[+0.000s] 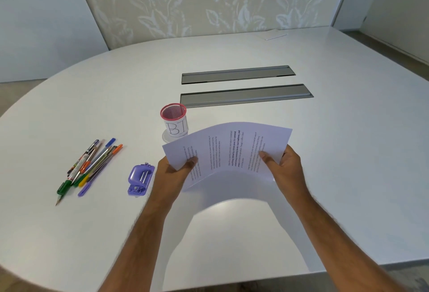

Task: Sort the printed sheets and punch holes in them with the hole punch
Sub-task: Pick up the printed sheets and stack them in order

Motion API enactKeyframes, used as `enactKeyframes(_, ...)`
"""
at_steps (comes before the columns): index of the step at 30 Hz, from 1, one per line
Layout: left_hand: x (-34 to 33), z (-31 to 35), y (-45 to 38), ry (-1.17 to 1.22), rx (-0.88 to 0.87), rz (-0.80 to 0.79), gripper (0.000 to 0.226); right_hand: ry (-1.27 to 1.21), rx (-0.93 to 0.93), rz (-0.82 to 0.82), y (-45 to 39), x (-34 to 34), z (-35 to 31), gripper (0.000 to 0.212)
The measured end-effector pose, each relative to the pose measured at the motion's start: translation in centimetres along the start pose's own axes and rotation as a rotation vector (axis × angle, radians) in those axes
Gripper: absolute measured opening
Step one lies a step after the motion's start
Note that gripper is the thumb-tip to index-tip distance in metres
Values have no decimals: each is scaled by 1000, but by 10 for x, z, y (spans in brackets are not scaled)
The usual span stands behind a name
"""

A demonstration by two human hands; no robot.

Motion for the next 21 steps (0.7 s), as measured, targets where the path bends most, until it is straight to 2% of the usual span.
enactKeyframes(4, 5, 0, 1, 23, 25, 41, 31, 3, 48, 19, -2, 4, -6, 32)
enactKeyframes(12, -2, -2, -2, -55, 42, 11, 32, 41, 30, 32, -3, 7, 6, 39)
enactKeyframes(16, 0, 6, -2, -37, 38, -11, 40, -17, 50, 34, -10, 12, -2, 47)
enactKeyframes(21, 3, 19, 1, 20, 22, -27, 36, -55, 38, 49, -17, 24, -11, 45)
Point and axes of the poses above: each hand's wrist, its own y-axis away from the middle knuckle, its own x-axis out of the back of the hand, z = x × y, the point moved 7 cm from there along -y, towards the middle knuckle, and after that the axes turned 15 degrees about x, right-handed, at the moved point
